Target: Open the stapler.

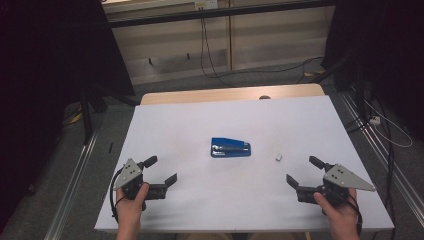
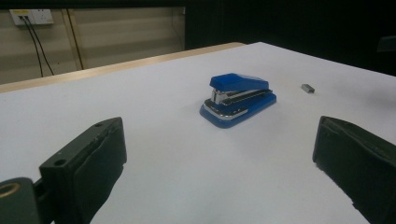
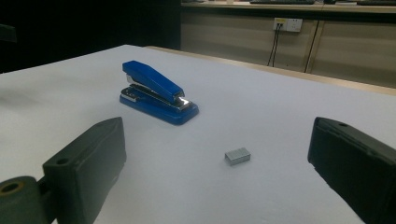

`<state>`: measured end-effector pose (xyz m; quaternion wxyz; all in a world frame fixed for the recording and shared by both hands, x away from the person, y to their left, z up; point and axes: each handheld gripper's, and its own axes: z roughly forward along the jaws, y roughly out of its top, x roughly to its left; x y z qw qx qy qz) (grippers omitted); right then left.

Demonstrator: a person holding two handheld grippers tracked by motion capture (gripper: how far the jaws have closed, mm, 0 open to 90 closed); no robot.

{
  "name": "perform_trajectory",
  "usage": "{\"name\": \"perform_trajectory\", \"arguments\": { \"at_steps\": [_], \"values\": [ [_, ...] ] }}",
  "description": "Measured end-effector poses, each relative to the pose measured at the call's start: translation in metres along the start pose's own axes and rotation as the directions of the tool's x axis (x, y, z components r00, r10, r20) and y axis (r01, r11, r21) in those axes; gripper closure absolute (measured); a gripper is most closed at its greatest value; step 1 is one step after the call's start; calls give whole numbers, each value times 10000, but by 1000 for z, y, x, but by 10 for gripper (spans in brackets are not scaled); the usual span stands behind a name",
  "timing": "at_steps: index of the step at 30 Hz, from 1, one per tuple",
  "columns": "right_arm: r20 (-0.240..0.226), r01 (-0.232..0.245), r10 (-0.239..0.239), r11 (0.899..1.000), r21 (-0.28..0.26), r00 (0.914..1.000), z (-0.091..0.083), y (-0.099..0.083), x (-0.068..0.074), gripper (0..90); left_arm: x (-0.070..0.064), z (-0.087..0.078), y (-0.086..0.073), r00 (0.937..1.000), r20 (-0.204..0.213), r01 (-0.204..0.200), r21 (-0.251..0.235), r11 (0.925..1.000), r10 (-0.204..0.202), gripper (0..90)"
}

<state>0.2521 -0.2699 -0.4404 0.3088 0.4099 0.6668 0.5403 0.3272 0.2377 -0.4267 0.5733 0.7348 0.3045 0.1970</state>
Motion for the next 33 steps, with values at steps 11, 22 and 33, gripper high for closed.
{"name": "perform_trajectory", "arguments": {
  "at_steps": [11, 22, 33],
  "values": [
    [-29, -16, 16, 10000, 53, 10000, 3, -1, 0, 39, 0, 2, -1, 10000, 29, 19, 60, 10000, -19, 28],
    [-4, -36, 36, 9999, 154, 10000, 6, 0, -1, 40, -3, 11, 3, 9996, 269, 55, 72, 10000, -57, 22],
    [18, 176, -177, 9988, 460, 9998, 16, 4, 4, 32, -6, 31, 11, 9977, 584, 318, 345, 9989, -338, 21]
  ]
}}
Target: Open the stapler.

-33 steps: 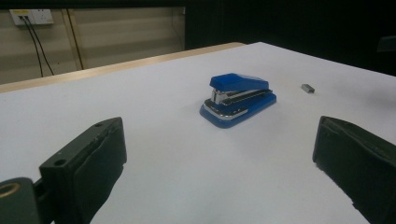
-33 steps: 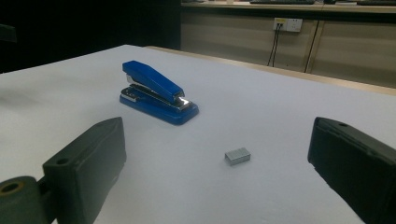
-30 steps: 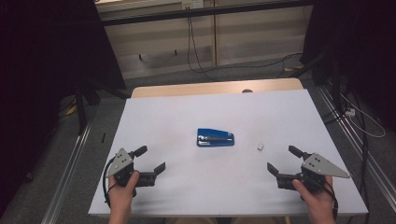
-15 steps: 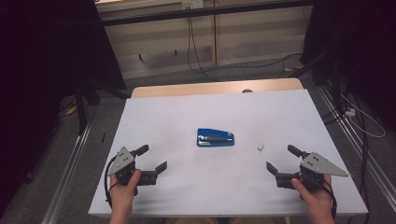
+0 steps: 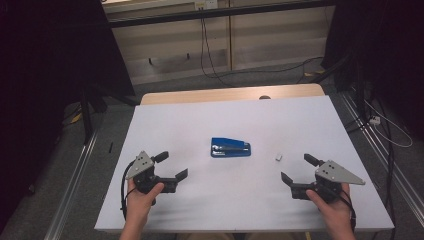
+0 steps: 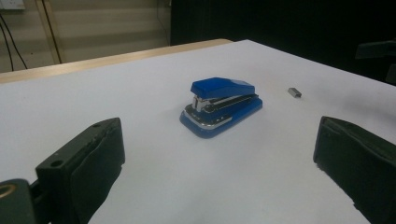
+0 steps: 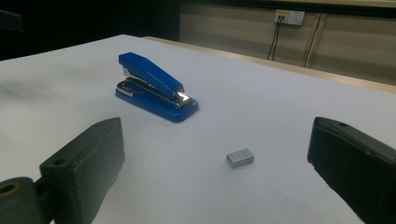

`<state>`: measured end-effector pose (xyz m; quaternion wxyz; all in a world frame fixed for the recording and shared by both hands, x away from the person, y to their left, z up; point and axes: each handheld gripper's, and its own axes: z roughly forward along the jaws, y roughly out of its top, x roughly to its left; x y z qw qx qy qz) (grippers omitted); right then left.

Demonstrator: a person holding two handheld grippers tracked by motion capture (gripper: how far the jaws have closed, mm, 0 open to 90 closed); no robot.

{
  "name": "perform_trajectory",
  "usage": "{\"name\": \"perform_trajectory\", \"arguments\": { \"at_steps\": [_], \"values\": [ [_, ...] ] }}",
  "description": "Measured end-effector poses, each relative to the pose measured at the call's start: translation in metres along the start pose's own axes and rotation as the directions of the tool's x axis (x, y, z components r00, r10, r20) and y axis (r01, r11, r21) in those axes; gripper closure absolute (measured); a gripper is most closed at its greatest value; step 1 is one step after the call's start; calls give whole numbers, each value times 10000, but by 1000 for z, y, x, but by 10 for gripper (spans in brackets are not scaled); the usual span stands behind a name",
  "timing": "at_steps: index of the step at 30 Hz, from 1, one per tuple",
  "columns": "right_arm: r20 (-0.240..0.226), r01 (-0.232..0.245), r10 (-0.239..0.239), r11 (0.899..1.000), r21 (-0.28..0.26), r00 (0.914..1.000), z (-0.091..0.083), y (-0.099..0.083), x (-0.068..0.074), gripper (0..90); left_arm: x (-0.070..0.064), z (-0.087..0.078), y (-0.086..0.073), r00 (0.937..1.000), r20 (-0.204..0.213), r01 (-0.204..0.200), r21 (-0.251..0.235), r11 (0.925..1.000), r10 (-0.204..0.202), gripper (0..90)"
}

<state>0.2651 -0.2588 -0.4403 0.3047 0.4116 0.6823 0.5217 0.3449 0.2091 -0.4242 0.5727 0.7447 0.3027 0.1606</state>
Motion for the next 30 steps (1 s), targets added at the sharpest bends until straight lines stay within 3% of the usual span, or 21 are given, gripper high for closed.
{"name": "perform_trajectory", "arguments": {
  "at_steps": [16, 27, 30],
  "values": [
    [43, 172, -172, 9997, 183, 9998, 22, 13, 4, 31, 1, 37, 11, 9988, 493, 46, 320, 9995, -61, 18],
    [-170, 264, -259, 9992, 314, 9995, 43, 20, 8, 32, 3, 63, 21, 9973, 717, -195, 485, 9986, 160, 23],
    [-233, 286, -278, 9989, 358, 9993, 49, 23, 11, 32, 5, 72, 21, 9972, 703, -309, 758, 9966, 256, 29]
  ]
}}
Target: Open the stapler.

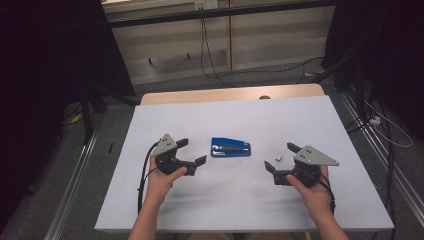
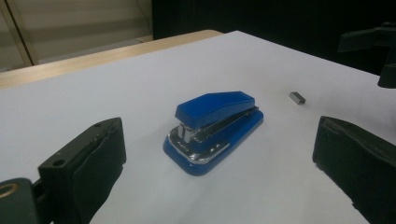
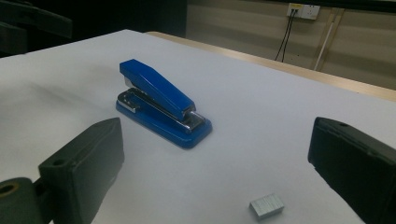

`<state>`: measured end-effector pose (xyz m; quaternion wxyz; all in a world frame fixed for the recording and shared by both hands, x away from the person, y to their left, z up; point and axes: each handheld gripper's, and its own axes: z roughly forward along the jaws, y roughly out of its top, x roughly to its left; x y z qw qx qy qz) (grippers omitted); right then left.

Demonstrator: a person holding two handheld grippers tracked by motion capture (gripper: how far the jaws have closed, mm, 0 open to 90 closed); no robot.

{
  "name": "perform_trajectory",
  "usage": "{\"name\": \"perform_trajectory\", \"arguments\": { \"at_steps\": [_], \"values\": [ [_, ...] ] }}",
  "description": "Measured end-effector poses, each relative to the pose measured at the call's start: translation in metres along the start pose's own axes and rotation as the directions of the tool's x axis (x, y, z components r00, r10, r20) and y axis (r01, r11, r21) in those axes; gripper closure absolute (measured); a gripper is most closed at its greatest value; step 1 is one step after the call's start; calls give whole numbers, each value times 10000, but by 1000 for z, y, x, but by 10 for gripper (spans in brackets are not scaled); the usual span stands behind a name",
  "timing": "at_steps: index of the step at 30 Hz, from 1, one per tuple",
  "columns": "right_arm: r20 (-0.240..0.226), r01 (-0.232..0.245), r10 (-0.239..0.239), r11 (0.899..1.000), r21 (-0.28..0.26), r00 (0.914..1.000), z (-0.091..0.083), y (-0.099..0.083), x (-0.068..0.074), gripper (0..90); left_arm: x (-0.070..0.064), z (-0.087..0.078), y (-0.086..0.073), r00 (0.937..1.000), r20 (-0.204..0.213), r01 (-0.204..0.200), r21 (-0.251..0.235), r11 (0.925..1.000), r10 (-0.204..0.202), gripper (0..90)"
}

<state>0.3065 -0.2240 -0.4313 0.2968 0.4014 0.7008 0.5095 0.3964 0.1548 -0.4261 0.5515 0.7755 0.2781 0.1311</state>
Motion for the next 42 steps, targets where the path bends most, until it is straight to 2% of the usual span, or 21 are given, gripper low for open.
{"name": "perform_trajectory", "arguments": {
  "at_steps": [4, 7, 8, 10, 12, 14, 17, 20, 24, 26, 32, 38, 42],
  "values": [
    [-111, 117, -115, 9998, 130, 9999, 8, 4, 4, 33, 4, 10, 2, 9996, 93, -263, 143, 9996, 262, 44],
    [-175, 195, -192, 9996, 201, 9997, 13, 6, 7, 34, 9, 14, 3, 10000, 85, -48, 33, 10000, 47, 70],
    [-199, 180, -176, 9996, 212, 9996, 15, 7, 8, 34, 12, 16, 2, 10000, 73, -11, 205, 9998, 9, 79],
    [-252, 163, -157, 9996, 229, 9996, 18, 9, 9, 34, 15, 19, 2, 9999, 110, -100, 430, 9990, 96, 84],
    [-272, 228, -222, 9994, 242, 9994, 22, 11, 10, 34, 18, 24, 2, 9994, 327, -147, 363, 9992, 135, 87],
    [-295, 273, -265, 9993, 255, 9992, 25, 13, 11, 34, 21, 29, 3, 9989, 217, -419, 528, 9977, 408, 88],
    [-358, 291, -280, 9991, 299, 9990, 29, 16, 12, 35, 27, 35, 1, 9996, 260, -154, 409, 9990, 144, 99],
    [-369, 312, -298, 9988, 373, 9989, 35, 17, 13, 35, 32, 42, 0, 9992, 271, -324, 911, 9953, 300, 98],
    [-352, 281, -266, 9987, 424, 9990, 39, 17, 13, 35, 34, 49, 4, 9980, 508, -424, 986, 9942, 375, 99],
    [-360, 285, -269, 9987, 428, 9990, 43, 17, 13, 35, 35, 54, 5, 9982, 379, -505, 1159, 9920, 463, 103],
    [-346, 185, -168, 9987, 485, 9993, 50, 16, 13, 35, 34, 68, 10, 9962, 741, -546, 1353, 9893, 449, 126],
    [-410, 144, -124, 9987, 497, 9991, 53, 16, 14, 36, 33, 80, 10, 9934, 1072, -597, 1714, 9834, 416, 163],
    [-469, 102, -78, 9986, 510, 9989, 55, 16, 14, 36, 32, 87, 8, 9898, 1316, -789, 1942, 9778, 537, 185]
  ]
}}
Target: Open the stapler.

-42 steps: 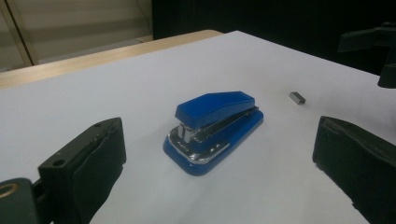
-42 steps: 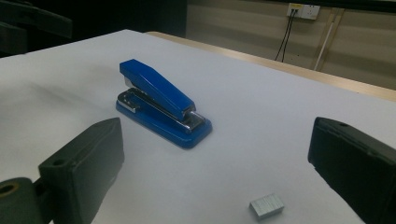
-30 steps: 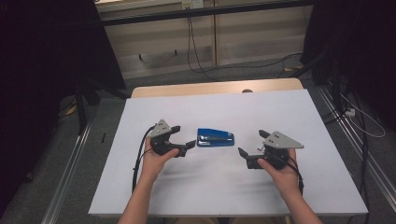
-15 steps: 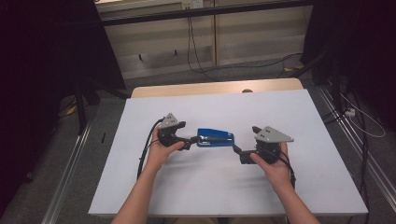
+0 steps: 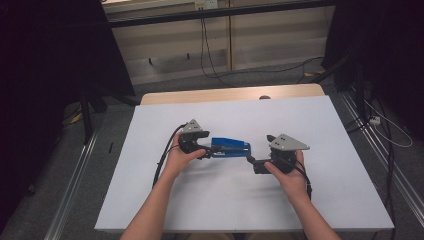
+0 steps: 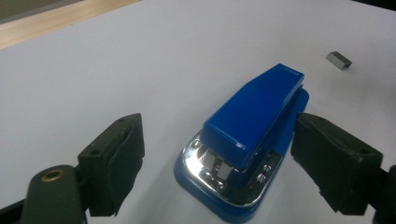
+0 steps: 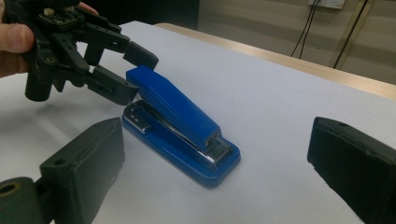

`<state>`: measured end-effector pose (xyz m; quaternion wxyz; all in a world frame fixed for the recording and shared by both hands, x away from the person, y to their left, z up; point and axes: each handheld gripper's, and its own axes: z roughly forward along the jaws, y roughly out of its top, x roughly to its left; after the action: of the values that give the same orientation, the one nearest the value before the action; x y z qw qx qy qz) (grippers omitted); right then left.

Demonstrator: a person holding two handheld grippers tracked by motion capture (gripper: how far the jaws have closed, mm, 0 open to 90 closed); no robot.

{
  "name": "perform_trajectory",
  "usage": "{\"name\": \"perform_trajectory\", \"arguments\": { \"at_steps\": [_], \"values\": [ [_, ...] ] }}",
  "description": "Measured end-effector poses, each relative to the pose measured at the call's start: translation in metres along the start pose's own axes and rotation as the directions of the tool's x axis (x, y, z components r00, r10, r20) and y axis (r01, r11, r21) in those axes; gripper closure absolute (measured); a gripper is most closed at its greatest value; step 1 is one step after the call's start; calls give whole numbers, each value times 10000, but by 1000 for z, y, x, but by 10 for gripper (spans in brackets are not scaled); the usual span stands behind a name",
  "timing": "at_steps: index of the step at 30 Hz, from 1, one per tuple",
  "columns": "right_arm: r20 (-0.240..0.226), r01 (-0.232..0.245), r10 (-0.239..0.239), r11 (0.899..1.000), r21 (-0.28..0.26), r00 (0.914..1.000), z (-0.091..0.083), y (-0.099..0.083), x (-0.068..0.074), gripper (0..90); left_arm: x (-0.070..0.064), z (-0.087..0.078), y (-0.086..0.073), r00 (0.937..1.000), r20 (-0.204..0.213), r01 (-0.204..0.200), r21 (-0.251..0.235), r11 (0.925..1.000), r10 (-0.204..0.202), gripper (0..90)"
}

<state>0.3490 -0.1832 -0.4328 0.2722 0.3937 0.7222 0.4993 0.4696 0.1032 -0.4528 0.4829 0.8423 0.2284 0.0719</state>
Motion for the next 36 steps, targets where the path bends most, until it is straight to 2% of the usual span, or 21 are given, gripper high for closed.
{"name": "perform_trajectory", "arguments": {
  "at_steps": [5, 7, 10, 16, 18, 22, 27, 33, 36],
  "values": [
    [-19, 49, -49, 10000, -47, 10000, -2, 2, -1, 36, 0, 4, -2, 9998, 160, -120, 257, 9996, 116, 251],
    [-72, 10, -10, 9999, -117, 10000, -2, 2, -1, 36, 1, 5, -3, 9996, 279, -92, 283, 9996, 84, 306],
    [-97, 18, -19, 9999, -114, 10000, -2, 2, -1, 36, 2, 7, -3, 9994, 326, -93, 247, 9997, 85, 322],
    [-117, -62, 62, 10000, -4, 9999, -1, -5, -1, 36, 2, 9, -2, 9960, 892, -84, 412, 9991, 47, 451],
    [-91, -108, 109, 9999, 49, 9999, 0, -8, -2, 36, 1, 8, -1, 9953, 966, -88, 434, 9990, 45, 497],
    [-89, -158, 158, 9998, 75, 9998, 1, -11, -3, 37, 1, 6, 2, 9951, 987, -13, 620, 9981, -49, 508],
    [-89, -104, 105, 9999, 135, 9999, 2, -11, -2, 37, -1, 3, 10, 9958, 913, -108, 694, 9975, 44, 514],
    [-153, -62, 65, 9997, 237, 9999, 6, -11, 1, 36, -5, 1, 17, 9974, 715, -200, 1034, 9944, 127, 512],
    [-187, -130, 135, 9995, 282, 9997, 7, -10, 2, 36, -7, -1, 22, 9971, 761, -120, 795, 9968, 59, 511]
  ]
}}
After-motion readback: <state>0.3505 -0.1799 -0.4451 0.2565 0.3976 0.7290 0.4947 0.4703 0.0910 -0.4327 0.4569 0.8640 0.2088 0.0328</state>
